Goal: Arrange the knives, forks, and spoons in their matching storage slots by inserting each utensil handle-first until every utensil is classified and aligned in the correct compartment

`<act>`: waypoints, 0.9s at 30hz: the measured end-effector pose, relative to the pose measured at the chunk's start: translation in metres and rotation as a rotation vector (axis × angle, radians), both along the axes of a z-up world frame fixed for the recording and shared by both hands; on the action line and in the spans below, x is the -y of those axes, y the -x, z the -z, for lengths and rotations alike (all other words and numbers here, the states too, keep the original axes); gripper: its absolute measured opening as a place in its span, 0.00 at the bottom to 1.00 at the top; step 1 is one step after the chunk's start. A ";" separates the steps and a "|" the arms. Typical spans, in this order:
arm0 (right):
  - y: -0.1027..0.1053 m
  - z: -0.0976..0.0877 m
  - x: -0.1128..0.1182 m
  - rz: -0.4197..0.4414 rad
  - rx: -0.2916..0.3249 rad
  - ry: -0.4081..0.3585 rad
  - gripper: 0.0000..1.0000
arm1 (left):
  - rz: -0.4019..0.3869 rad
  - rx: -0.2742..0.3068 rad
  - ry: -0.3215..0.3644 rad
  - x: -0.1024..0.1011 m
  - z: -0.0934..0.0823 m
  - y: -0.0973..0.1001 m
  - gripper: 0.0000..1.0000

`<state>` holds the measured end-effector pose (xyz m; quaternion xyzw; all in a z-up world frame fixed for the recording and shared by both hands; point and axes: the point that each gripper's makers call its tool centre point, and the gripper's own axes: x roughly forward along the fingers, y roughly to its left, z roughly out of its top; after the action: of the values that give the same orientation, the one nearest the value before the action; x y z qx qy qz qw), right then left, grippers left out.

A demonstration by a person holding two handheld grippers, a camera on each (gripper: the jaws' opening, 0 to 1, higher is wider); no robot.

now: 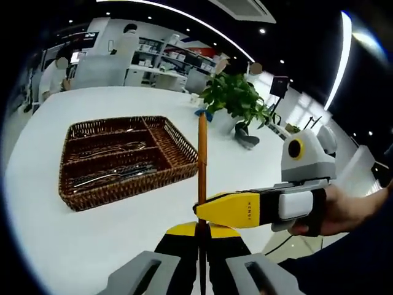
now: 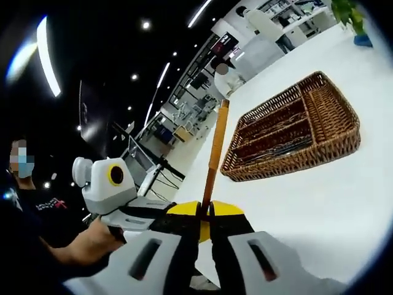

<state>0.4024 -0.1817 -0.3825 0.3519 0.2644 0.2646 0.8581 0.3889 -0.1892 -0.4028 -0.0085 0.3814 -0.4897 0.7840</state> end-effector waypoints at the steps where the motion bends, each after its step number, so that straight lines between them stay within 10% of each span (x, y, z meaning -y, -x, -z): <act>1: 0.000 0.000 -0.001 -0.003 0.000 -0.002 0.04 | 0.011 0.000 -0.009 0.000 0.000 0.001 0.04; 27: -0.004 -0.004 -0.002 -0.016 0.018 0.047 0.02 | 0.116 0.078 -0.008 0.005 -0.004 0.008 0.13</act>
<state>0.4067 -0.1794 -0.3790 0.3269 0.2656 0.2683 0.8664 0.3807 -0.1944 -0.3991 0.0358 0.3526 -0.5328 0.7684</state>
